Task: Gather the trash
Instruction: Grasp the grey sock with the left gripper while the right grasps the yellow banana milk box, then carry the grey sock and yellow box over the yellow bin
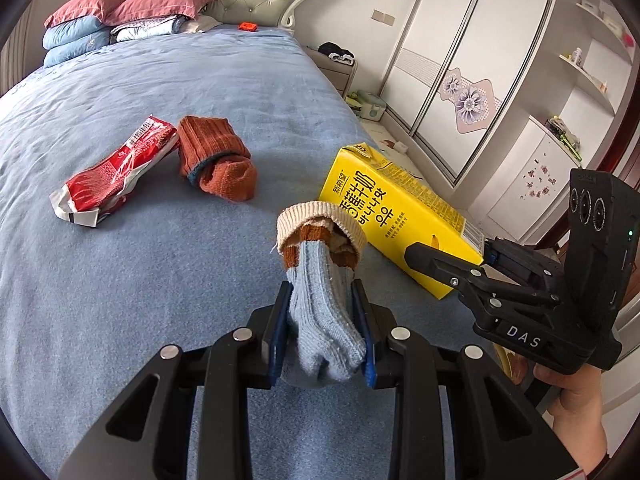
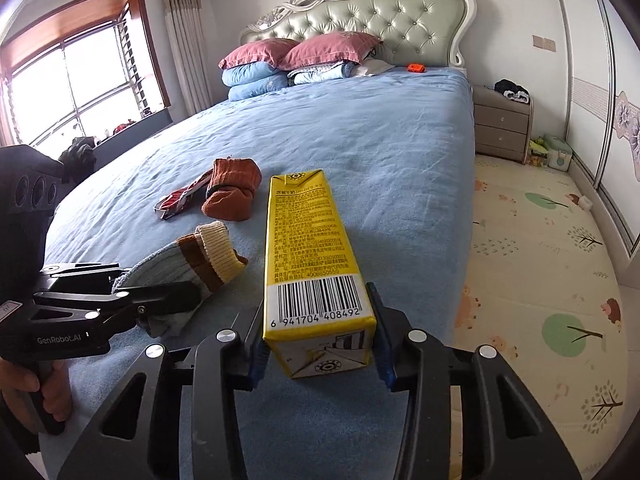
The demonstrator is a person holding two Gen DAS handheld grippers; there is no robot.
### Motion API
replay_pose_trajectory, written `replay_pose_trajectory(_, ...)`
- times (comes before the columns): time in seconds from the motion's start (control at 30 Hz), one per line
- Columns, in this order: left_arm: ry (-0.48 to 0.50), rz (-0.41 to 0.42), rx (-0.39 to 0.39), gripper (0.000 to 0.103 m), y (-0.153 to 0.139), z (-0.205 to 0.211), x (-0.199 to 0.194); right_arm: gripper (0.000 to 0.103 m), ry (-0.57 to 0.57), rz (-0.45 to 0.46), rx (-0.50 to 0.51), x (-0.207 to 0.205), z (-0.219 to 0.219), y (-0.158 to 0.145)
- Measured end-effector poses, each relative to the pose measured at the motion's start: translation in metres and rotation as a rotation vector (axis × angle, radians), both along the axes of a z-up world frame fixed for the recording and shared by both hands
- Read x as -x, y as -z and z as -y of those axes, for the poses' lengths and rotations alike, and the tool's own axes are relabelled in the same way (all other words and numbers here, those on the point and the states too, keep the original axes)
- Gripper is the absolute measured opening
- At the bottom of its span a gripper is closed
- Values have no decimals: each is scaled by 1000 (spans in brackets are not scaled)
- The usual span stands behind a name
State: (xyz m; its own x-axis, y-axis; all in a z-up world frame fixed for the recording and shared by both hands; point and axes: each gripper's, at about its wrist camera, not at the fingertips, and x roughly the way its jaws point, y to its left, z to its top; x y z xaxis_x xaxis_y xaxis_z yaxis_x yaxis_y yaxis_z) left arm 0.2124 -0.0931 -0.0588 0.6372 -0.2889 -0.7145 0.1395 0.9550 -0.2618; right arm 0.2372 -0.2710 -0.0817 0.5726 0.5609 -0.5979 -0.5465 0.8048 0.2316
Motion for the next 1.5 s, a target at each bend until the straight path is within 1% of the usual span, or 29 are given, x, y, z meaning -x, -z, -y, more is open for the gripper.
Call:
replay_pose_trajectory(0.2,4,10,-18,30,-3,3,4,41,21,-4,-52,25,20,-5)
replay_pose_trajectory(0.33,38,-4,5,30,-4,11,15,41,44,-1,-102,51,40,-10)
replay_pose_trajectory(0.47,89,2,11,30,-7,31,38,41,80,11,-141,82,59,-13)
replay_pose_trajectory(0.57,108,1,30,30,-6,43,56,41,126,24,-158,104,76,-13)
replay_pose_trajectory(0.7,138,-5,46,30,-6,62,75,41,194,28,-220,129,104,-15)
replay_pose_trajectory(0.8,175,-11,46,30,-8,81,85,41,249,23,-247,146,124,-13)
replay_pose_trajectory(1.0,286,-30,11,30,-6,139,101,41,358,15,-291,177,166,-6)
replay_pose_trajectory(1.27,410,-66,-22,30,8,208,113,41,497,10,-305,212,216,7)
replay_pose_trajectory(1.5,481,-89,-62,30,17,250,113,41,580,-16,-315,227,247,25)
